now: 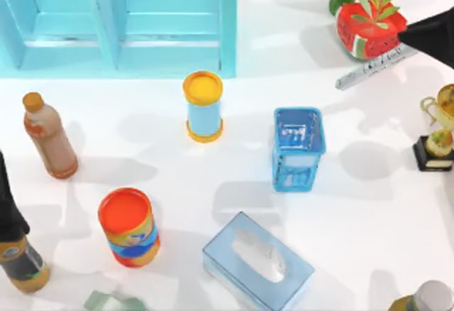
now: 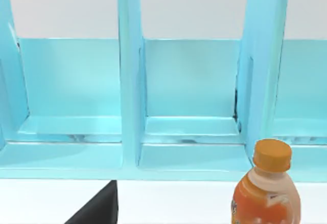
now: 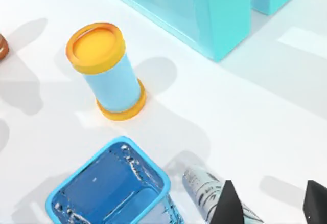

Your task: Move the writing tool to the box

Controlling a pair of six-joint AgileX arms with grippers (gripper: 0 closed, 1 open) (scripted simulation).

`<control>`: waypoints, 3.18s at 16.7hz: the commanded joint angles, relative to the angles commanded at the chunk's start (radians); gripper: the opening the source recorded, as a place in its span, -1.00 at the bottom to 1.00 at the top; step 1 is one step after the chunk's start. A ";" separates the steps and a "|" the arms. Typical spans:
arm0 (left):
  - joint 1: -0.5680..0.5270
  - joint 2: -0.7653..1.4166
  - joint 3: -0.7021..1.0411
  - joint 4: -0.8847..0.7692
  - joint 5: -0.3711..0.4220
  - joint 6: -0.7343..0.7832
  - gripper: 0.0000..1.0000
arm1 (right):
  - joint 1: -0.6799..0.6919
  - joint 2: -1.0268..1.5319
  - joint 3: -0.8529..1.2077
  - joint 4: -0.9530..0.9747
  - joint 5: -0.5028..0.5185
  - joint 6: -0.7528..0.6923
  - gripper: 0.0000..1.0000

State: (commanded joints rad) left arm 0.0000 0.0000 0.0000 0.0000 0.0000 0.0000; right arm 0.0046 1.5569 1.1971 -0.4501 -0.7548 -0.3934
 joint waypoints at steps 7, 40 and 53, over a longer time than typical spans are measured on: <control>0.000 0.000 0.000 0.000 0.000 0.000 1.00 | -0.045 0.023 0.099 -0.062 0.022 -0.035 -1.00; 0.000 0.000 0.000 0.000 0.000 0.000 1.00 | -0.377 -0.055 0.154 -0.600 0.599 -0.213 -1.00; 0.000 0.000 0.000 0.000 0.000 0.000 1.00 | -0.377 -0.055 0.154 -0.600 0.599 -0.213 0.96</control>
State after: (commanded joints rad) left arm 0.0000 0.0000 0.0000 0.0000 0.0000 0.0000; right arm -0.3724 1.5021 1.3508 -1.0502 -0.1562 -0.6062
